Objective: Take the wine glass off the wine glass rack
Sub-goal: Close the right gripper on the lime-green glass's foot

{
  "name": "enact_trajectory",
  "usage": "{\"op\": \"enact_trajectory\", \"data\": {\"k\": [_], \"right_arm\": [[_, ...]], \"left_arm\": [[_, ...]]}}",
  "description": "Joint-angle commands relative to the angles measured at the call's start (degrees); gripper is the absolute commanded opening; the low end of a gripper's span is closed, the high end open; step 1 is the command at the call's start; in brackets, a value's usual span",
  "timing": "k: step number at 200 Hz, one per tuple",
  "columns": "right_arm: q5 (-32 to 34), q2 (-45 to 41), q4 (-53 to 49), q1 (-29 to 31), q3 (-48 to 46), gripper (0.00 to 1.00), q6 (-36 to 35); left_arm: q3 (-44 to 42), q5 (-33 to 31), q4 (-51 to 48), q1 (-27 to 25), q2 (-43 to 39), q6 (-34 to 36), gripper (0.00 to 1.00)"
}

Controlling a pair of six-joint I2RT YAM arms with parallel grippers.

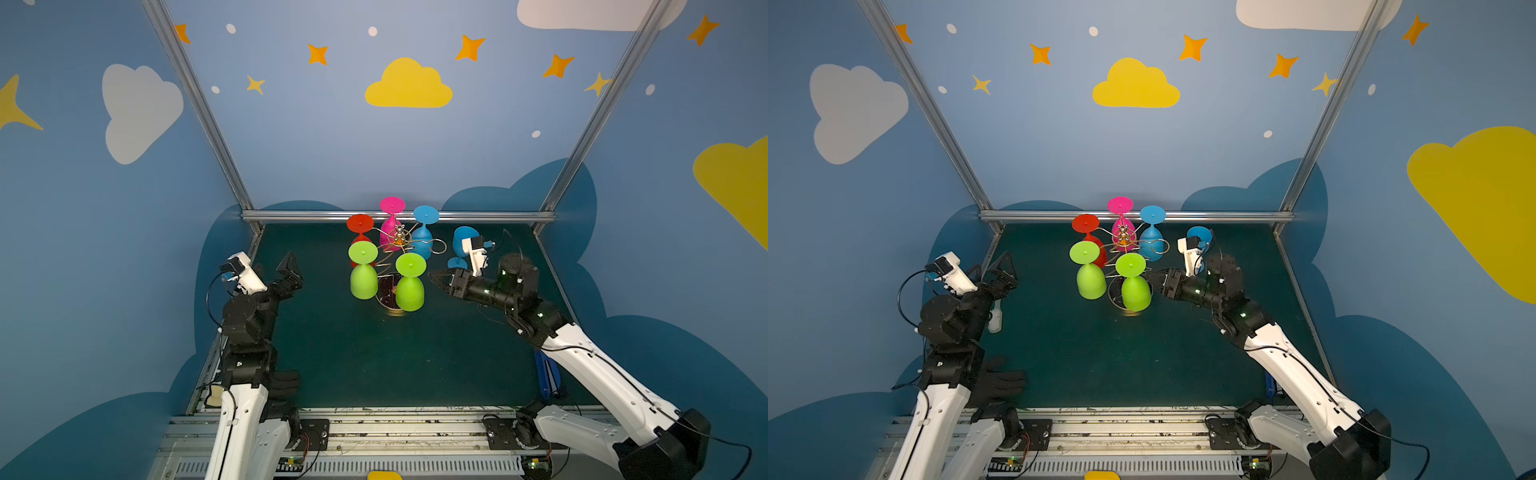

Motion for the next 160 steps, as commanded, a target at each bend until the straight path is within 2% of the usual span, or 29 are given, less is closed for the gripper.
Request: {"op": "enact_trajectory", "data": {"k": [1,94,160], "right_arm": [[0.7,1.3,3.0,0.66,2.49,0.48,0.47],[-0.11,7.39,4.15,1.17,5.19,0.45,1.36],[-1.72,8.76,6.16,1.23,5.08,0.31,2.99]], "left_arm": [[0.14,1.28,1.57,0.44,-0.59,-0.98,0.99],[0.04,1.21,1.26,0.87,-1.11,-0.85,0.99],[-0.06,1.23,1.14,1.12,-1.4,-0.96,0.99]]}}
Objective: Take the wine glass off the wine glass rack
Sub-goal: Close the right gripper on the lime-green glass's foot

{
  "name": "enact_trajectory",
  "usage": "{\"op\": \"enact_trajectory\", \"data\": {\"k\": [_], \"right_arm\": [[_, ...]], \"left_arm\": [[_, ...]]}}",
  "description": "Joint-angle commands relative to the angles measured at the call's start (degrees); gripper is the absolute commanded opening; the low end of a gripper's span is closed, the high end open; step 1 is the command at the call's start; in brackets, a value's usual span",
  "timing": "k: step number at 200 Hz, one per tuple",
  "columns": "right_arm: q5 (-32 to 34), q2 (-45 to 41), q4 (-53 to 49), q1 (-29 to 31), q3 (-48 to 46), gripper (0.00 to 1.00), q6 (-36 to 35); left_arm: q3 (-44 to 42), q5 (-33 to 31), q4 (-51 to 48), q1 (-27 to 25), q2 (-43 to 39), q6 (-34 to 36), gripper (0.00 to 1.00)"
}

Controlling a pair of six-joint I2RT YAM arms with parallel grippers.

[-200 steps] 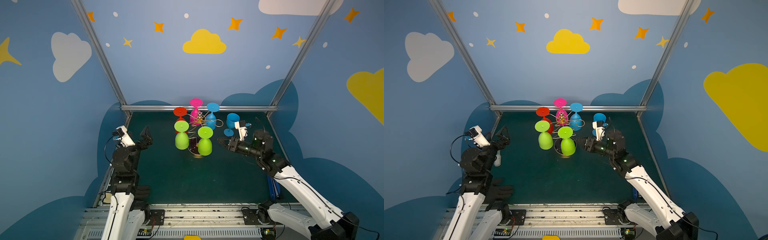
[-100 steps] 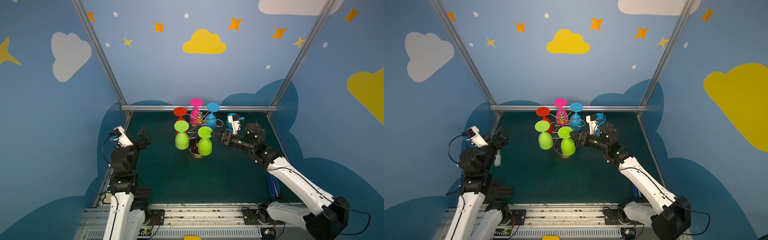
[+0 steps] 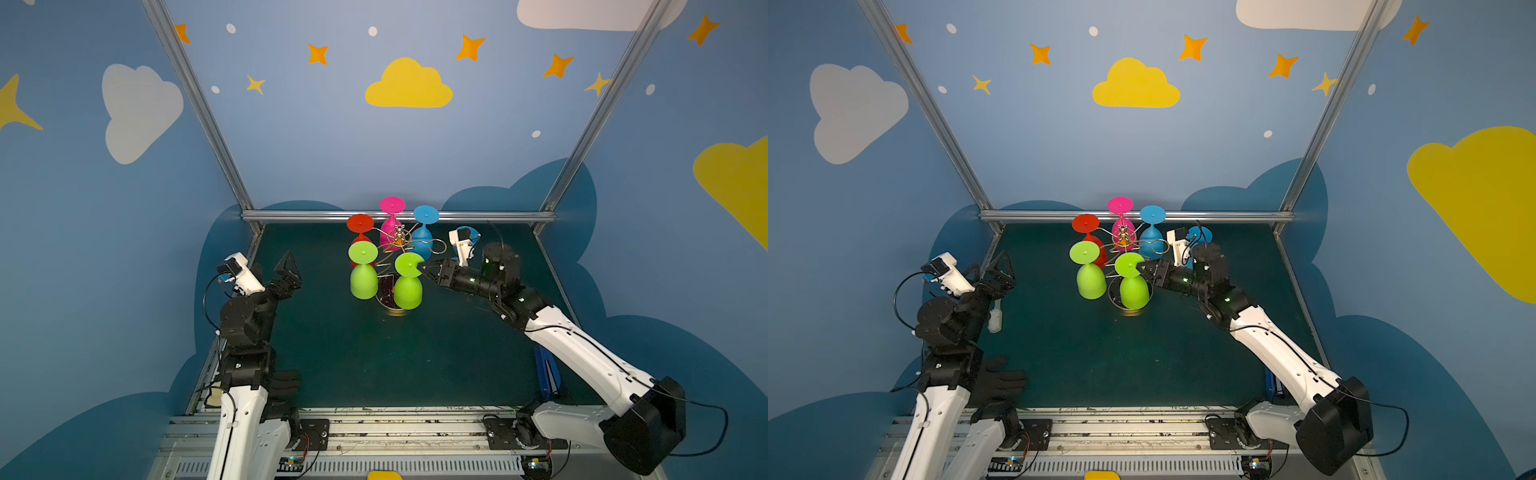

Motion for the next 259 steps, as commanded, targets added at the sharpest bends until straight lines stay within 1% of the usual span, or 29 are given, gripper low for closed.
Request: {"op": "enact_trajectory", "data": {"k": [1,57,83,170,239,259], "right_arm": [[-1.25,0.6,2.41,0.33,1.5,0.31,0.61],[-1.66,0.2,3.31,0.21,1.13,0.06,1.62],[-1.46,-0.09,3.66,0.25,0.94,0.0,2.29],[-2.24,-0.6,6.29,0.06,2.41,0.0,5.31],[-3.85,1.38,11.5,-0.92,3.92,0.0,10.39],[-3.97,1.98,11.74,-1.05,4.36,0.0,10.6]], "left_arm": [[-0.05,0.47,0.86,0.34,-0.67,0.06,0.99],[-0.1,0.4,0.77,0.4,-0.92,0.05,0.99],[-0.06,0.36,0.76,0.45,-0.95,0.03,0.99],[-0.09,0.36,0.77,0.45,-1.02,0.06,0.99],[-0.05,0.27,0.77,0.42,-1.0,0.1,0.99],[-0.07,0.27,0.77,0.41,-0.96,0.08,0.99]]}}
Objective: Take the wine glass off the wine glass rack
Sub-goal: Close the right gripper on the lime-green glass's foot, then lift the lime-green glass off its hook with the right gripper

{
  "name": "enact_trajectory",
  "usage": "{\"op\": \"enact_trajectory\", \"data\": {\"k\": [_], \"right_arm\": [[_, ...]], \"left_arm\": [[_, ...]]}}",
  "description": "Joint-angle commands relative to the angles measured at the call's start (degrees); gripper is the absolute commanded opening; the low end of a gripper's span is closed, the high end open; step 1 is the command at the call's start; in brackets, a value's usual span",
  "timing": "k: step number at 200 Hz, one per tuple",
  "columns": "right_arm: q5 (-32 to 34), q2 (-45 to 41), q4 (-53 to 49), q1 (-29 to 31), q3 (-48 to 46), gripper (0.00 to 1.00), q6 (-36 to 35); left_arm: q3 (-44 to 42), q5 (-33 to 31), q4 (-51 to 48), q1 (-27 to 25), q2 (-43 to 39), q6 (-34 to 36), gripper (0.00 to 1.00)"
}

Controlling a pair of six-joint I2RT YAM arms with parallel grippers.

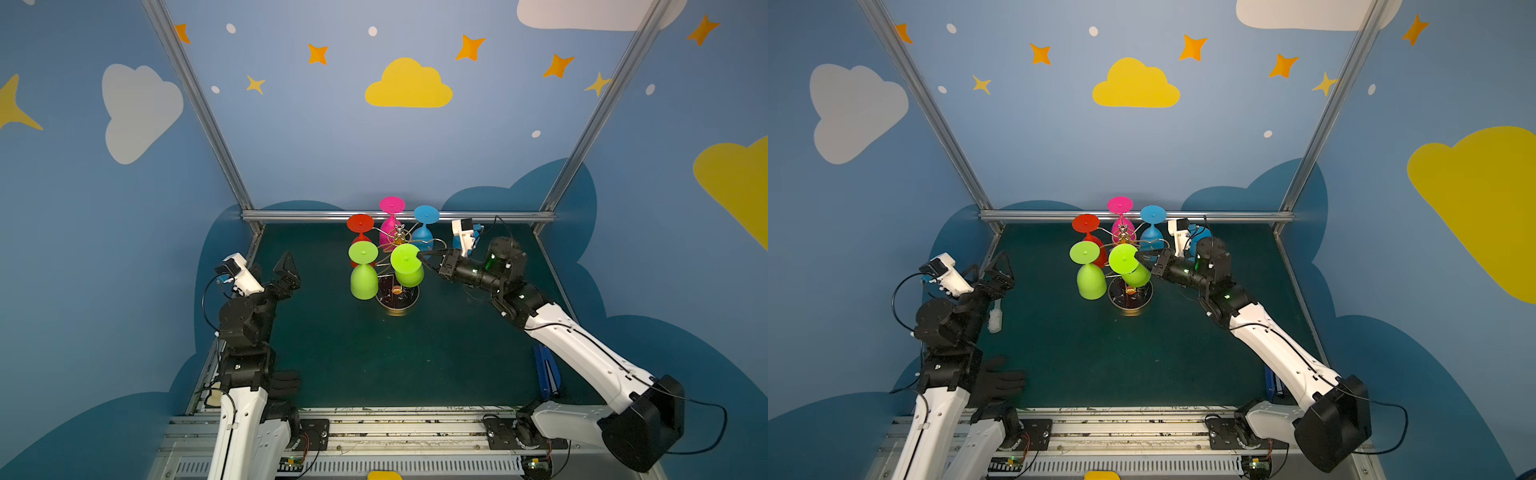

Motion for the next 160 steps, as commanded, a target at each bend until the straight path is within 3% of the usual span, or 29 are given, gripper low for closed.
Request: {"op": "enact_trajectory", "data": {"k": [1,160], "right_arm": [[-0.96,0.93,3.21,-0.41,2.27,0.0,1.31],[-0.26,5.95,5.86,-0.42,4.37,0.0,2.83]], "left_arm": [[-0.05,0.29,0.75,0.16,-0.52,0.09,0.99],[-0.21,0.29,0.91,0.15,-0.61,-0.12,0.99]]}}
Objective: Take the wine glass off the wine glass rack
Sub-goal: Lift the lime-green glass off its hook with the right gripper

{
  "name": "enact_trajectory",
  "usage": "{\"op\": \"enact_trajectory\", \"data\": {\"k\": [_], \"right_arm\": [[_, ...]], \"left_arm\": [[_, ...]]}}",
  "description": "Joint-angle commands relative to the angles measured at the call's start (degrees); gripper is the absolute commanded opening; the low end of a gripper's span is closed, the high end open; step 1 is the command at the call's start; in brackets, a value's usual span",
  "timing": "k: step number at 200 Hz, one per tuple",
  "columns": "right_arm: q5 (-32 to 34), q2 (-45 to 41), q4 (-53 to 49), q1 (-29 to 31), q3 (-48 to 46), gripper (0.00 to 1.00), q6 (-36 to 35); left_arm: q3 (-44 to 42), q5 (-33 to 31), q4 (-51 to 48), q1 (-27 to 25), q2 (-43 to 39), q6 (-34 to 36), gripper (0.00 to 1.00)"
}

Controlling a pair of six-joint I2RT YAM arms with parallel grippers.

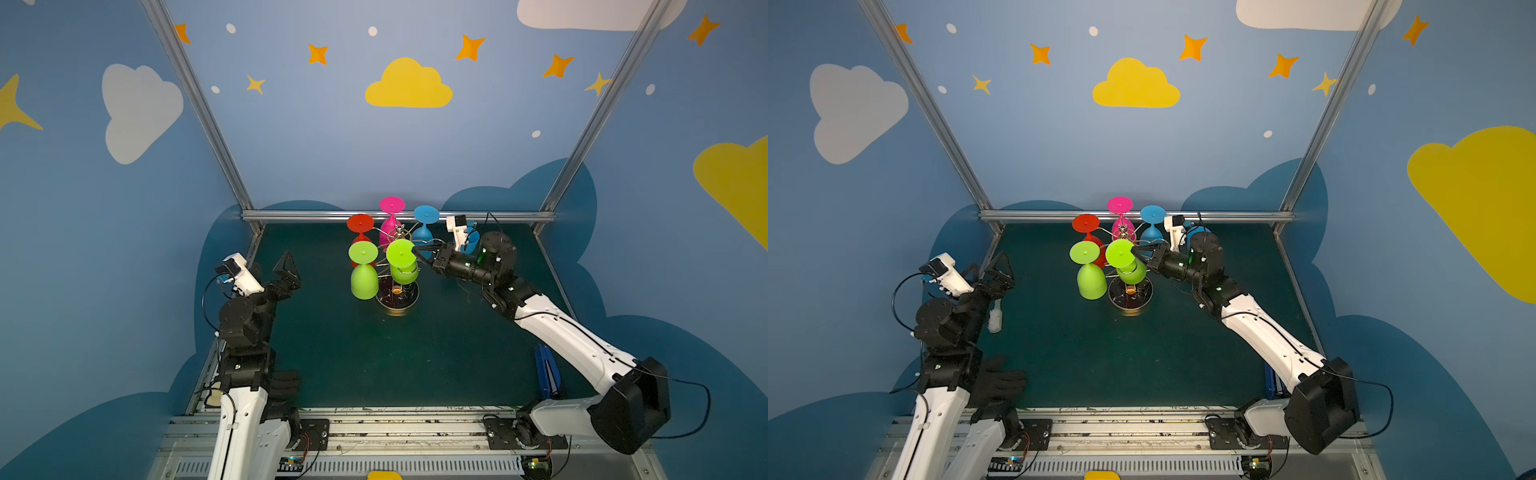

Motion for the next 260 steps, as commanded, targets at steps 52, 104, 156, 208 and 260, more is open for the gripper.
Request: {"op": "enact_trajectory", "data": {"k": [52,104,156,208,260], "right_arm": [[-1.68,2.55,2.77,0.2,3.53,0.0,0.52],[-3.31,2.94,1.6,1.04,3.98,0.0,-0.48],[-4.28,1.44,-1.77,1.86,3.92,0.0,-2.53],[-4.14,-0.78,-5.12,2.79,3.44,0.0,-4.83],[-3.96,-3.43,-8.33,3.24,2.48,0.0,-6.43]], "left_arm": [[-0.21,0.29,0.92,0.17,-0.57,-0.07,0.99],[-0.23,0.2,0.92,0.16,-0.53,-0.08,0.99],[-0.21,0.2,0.86,0.24,-0.55,-0.11,0.99],[-0.21,0.09,0.83,0.2,-0.58,-0.06,0.99],[-0.23,0.12,0.83,0.21,-0.66,0.0,0.99]]}}
